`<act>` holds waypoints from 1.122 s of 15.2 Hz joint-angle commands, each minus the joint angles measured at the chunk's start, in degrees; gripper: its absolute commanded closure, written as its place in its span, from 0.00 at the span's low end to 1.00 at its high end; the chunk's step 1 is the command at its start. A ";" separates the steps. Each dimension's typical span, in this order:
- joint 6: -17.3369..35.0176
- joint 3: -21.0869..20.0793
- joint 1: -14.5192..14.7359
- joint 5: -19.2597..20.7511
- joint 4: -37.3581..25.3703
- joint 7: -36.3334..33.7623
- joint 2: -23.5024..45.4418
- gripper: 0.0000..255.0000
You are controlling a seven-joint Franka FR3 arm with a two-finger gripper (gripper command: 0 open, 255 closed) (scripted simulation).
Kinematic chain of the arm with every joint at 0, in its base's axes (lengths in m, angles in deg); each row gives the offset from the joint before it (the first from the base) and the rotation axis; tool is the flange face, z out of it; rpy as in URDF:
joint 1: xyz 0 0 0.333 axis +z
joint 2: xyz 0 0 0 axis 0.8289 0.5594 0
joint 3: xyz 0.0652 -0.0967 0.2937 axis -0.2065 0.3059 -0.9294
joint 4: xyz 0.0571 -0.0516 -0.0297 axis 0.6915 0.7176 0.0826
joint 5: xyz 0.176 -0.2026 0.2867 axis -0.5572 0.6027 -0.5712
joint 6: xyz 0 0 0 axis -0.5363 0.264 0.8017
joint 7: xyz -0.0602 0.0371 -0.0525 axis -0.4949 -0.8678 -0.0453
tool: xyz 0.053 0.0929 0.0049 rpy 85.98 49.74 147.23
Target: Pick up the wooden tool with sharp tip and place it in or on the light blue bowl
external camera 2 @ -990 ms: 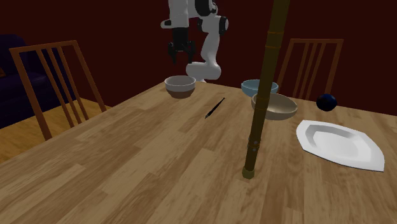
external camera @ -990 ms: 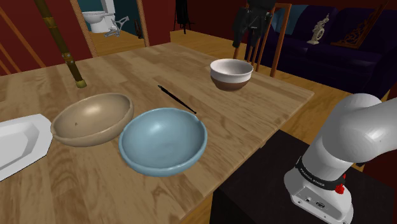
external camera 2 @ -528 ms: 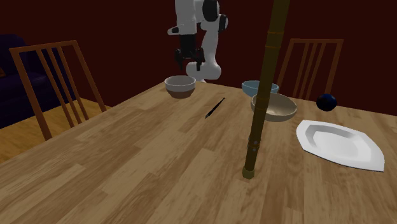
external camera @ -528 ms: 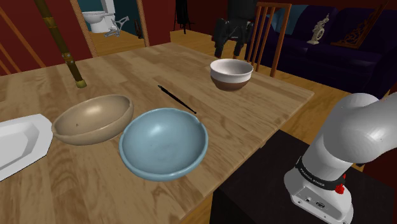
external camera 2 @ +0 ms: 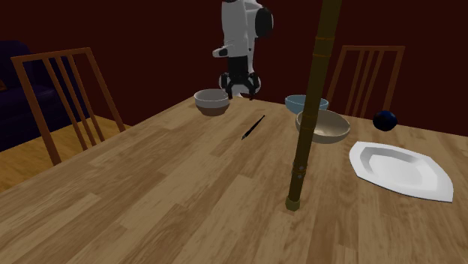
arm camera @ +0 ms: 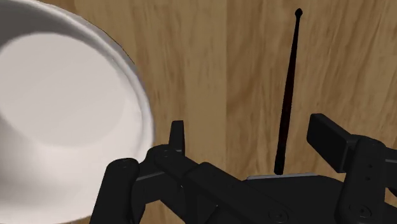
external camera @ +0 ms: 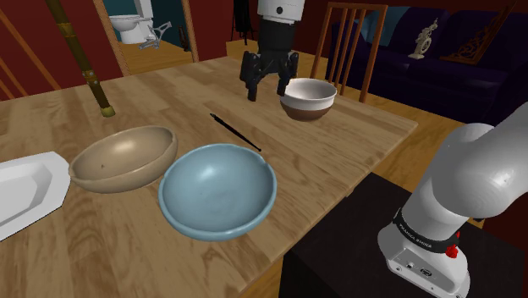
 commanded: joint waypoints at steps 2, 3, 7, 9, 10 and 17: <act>2.01 -3.00 0.81 -0.36 -2.33 -3.29 5.12 0.00; 2.59 -3.93 1.03 -0.32 -3.26 -4.34 6.91 0.00; 4.65 -6.11 1.69 0.02 -5.10 -6.93 11.47 0.00; 6.20 -6.34 1.78 -0.03 -3.92 -6.94 11.83 0.00; 6.98 -6.46 1.83 -0.05 -3.34 -6.95 12.03 0.00; 9.78 -6.90 1.98 -0.10 -1.38 -7.01 12.85 0.00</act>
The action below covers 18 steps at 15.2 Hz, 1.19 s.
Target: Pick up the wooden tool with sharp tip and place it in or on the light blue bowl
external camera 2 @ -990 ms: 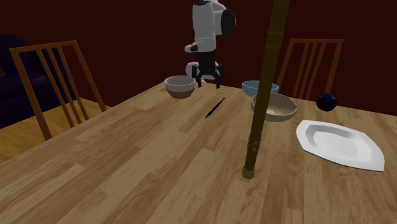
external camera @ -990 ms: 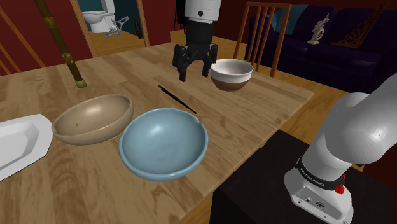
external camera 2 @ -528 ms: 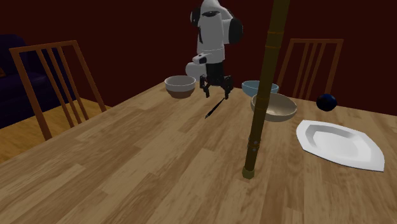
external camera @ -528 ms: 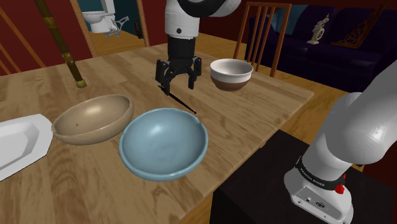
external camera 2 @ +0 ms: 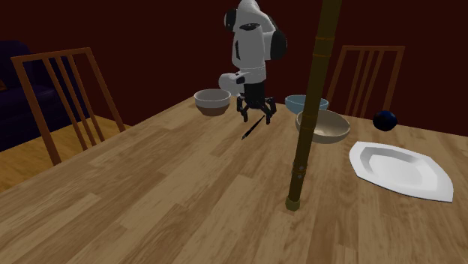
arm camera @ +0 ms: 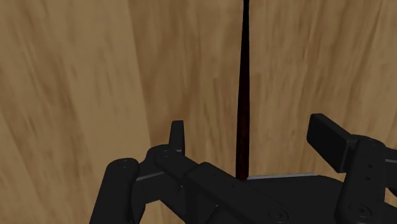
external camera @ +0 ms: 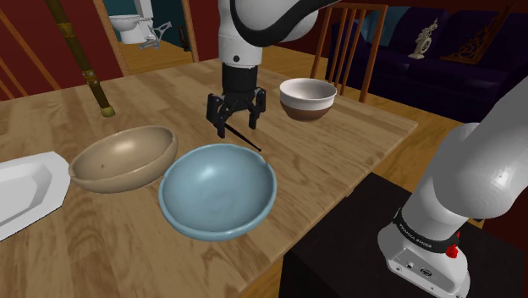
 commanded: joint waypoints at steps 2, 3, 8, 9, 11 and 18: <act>0.05 -0.01 0.00 0.00 0.02 -0.01 0.02 0.00; 0.05 -0.01 0.00 0.00 0.02 -0.01 0.02 0.00; 0.03 0.04 0.00 -0.05 0.18 0.07 -0.15 1.00; 0.21 0.06 -0.01 -0.05 0.35 0.14 -0.14 1.00; 0.34 -0.18 0.13 -0.07 0.34 -0.21 -0.05 1.00; -3.04 0.52 0.18 0.19 -2.45 -0.32 -0.62 1.00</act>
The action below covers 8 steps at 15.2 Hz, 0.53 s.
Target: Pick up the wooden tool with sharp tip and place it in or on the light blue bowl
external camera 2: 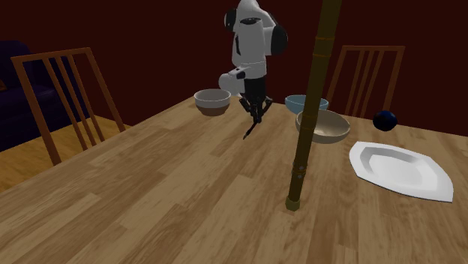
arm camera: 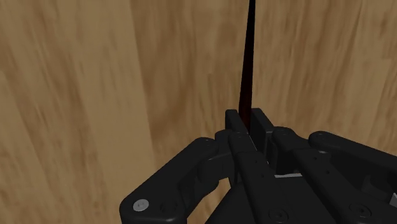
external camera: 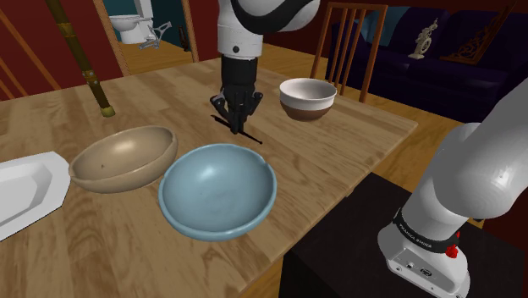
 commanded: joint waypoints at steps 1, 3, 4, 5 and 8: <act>-1.50 0.17 -0.08 0.06 -1.34 -0.04 -0.09 1.00; -3.05 0.30 -0.13 0.14 -2.67 -0.19 -0.31 1.00; -3.81 0.36 -0.16 0.18 -3.35 -0.27 -0.40 1.00; -4.58 0.42 -0.18 0.22 -4.05 -0.35 -0.48 1.00; -6.88 0.59 -0.26 0.36 -6.21 -0.60 -0.63 1.00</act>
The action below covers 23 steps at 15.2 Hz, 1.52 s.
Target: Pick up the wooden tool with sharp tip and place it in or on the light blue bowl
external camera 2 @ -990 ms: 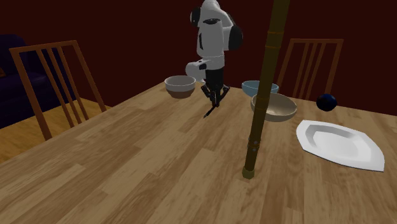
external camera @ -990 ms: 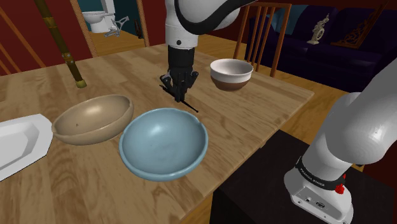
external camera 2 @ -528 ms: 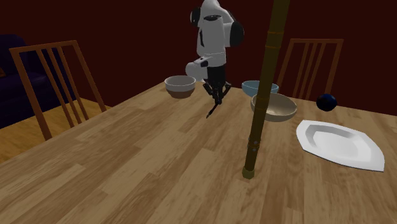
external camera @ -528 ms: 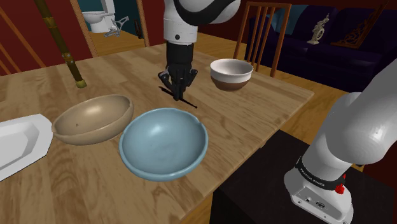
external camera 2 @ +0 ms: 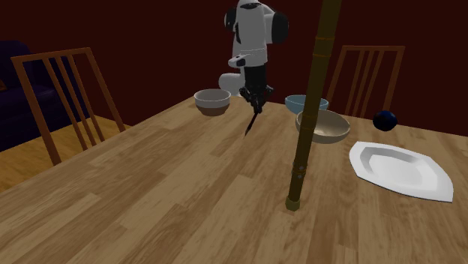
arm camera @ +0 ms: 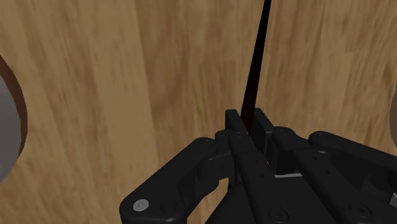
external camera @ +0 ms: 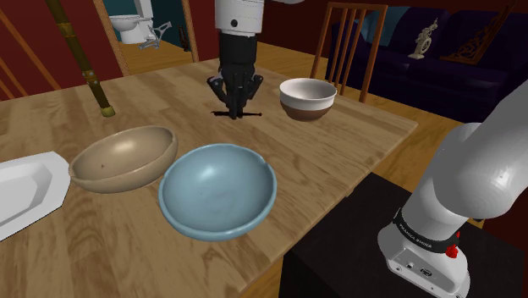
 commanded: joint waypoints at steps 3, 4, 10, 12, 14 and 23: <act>-3.14 0.21 -0.14 0.26 -3.23 -0.37 0.10 1.00; -3.90 0.26 -0.16 0.31 -4.01 -0.46 0.12 1.00; -8.46 0.49 -0.32 0.66 -8.97 -1.08 0.48 1.00; -9.99 0.55 -0.38 0.79 -10.73 -1.30 0.71 1.00; -11.52 0.60 -0.43 0.92 -12.54 -1.54 0.99 1.00; -13.43 -3.47 2.51 -1.20 -11.37 -8.47 -3.51 1.00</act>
